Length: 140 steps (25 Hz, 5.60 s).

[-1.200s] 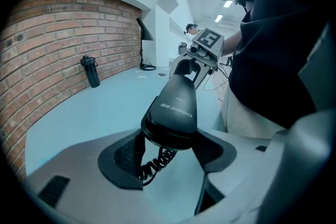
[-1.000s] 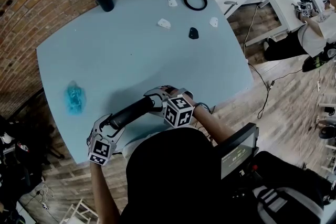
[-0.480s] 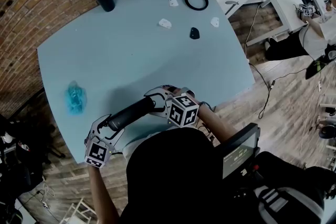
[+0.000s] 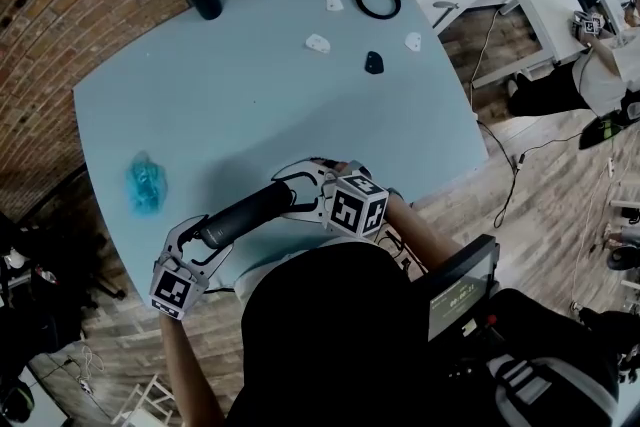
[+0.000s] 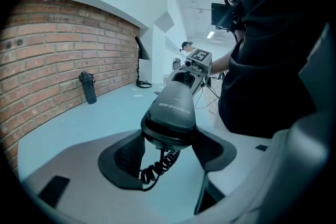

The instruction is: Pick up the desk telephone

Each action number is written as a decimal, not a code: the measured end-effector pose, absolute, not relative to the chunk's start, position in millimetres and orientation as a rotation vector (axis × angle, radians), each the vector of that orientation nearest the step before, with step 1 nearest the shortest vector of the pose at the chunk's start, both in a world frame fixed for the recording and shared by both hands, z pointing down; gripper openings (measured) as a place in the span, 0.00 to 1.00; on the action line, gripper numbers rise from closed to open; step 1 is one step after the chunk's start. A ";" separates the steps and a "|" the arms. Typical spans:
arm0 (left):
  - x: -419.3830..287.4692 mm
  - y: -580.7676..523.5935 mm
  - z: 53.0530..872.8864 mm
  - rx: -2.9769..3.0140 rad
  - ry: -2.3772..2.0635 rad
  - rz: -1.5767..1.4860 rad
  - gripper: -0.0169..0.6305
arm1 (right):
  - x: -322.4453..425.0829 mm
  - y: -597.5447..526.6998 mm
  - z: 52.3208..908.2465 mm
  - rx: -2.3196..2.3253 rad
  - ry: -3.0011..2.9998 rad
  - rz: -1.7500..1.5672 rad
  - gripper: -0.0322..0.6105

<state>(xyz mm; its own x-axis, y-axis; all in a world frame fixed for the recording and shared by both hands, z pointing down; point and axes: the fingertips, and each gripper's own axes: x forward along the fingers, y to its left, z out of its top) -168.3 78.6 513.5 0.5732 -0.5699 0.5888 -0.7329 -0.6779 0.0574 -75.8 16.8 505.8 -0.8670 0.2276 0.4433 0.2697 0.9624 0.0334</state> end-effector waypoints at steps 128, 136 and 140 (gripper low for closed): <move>-154.1 46.1 319.6 2.862 -1.063 -0.062 0.49 | -55.2 -7.1 323.2 -0.455 -3.114 0.130 0.43; -154.6 46.1 323.3 2.854 -1.047 -0.057 0.49 | -55.7 -7.4 323.8 -0.440 -3.111 0.176 0.43; -154.4 46.7 324.1 2.849 -1.045 -0.051 0.49 | -55.6 -7.1 323.1 -0.446 -3.113 0.173 0.43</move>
<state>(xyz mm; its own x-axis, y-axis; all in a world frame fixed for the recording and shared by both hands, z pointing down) -154.4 46.7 324.1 0.7630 -0.6464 0.0051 -0.6429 -0.7579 0.1110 -55.6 -7.1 323.1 -0.9599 0.2794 -0.0230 0.2802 0.9539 -0.1073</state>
